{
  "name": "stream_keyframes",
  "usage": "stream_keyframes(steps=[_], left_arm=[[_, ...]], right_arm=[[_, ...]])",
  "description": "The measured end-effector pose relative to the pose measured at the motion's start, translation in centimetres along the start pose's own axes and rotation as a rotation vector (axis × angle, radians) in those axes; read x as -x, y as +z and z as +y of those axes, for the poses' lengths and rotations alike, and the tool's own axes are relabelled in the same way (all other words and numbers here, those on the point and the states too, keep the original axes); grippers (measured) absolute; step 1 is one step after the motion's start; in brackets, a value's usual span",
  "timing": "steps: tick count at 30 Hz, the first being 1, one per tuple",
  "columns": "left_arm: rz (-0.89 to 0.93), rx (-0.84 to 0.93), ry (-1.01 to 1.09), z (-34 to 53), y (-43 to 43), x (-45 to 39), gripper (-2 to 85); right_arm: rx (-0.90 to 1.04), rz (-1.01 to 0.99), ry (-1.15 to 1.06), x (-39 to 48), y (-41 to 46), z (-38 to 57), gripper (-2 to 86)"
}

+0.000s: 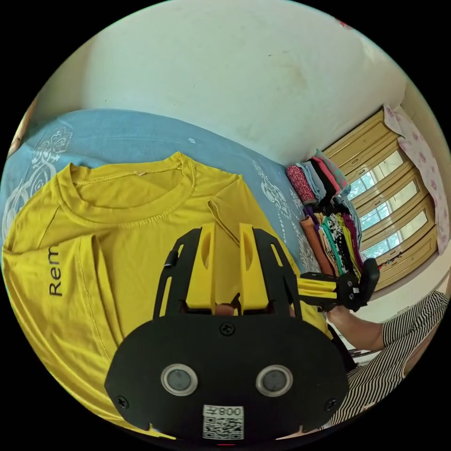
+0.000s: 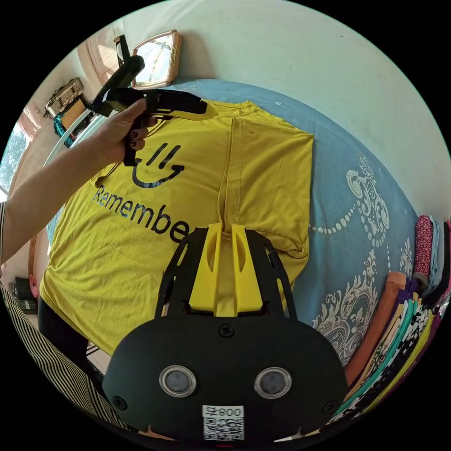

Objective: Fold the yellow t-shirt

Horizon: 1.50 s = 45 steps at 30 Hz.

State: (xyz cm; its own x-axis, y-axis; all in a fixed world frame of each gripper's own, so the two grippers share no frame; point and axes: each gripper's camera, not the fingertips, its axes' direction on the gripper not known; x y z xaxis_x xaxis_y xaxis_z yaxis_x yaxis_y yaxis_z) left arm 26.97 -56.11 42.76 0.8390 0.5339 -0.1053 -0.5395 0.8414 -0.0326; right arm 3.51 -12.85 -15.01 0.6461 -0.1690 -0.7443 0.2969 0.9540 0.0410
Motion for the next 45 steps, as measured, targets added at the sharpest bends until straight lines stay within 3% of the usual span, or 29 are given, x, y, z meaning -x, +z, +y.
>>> stream_keyframes(steps=[7, 14, 23, 26, 29, 33, 37, 41, 45], left_arm=[[-0.104, 0.1, -0.04, -3.9, 3.5, -2.1, 3.0], [-0.19, 0.078, -0.038, -1.9, 1.7, -5.6, 1.2], [-0.184, -0.022, 0.012, 1.5, -2.4, -9.8, 2.0], [-0.222, 0.096, 0.002, 3.2, -1.3, -10.3, 1.6], [-0.226, 0.059, -0.05, 5.8, -3.8, -10.6, 1.1], [-0.182, -0.042, -0.048, 13.1, -11.5, -12.8, 1.4], [-0.172, -0.022, -0.126, 23.6, -18.9, -13.6, 1.8], [-0.205, 0.041, -0.304, 37.8, -27.5, -14.8, 2.5], [-0.194, -0.016, -0.525, 51.0, -35.2, -16.0, 5.3]], right_arm=[[-0.017, -0.044, -0.038, -1.7, -1.1, 4.6, 0.7], [-0.006, -0.12, -0.093, -3.7, -2.7, 9.8, 0.3], [-0.02, -0.177, 0.01, -8.6, -4.0, 15.3, 0.3], [-0.032, -0.194, 0.044, -10.1, -4.2, 17.4, 0.3], [-0.014, -0.236, 0.072, -12.1, -3.4, 19.1, 0.3], [-0.016, -0.267, 0.144, -15.5, -5.6, 23.0, 0.5], [0.017, -0.353, 0.221, -18.7, -7.3, 28.6, 1.1], [0.074, -0.453, 0.343, -21.9, -9.6, 37.0, 2.5], [0.068, -0.546, 0.478, -24.5, -12.1, 45.9, 3.6]])
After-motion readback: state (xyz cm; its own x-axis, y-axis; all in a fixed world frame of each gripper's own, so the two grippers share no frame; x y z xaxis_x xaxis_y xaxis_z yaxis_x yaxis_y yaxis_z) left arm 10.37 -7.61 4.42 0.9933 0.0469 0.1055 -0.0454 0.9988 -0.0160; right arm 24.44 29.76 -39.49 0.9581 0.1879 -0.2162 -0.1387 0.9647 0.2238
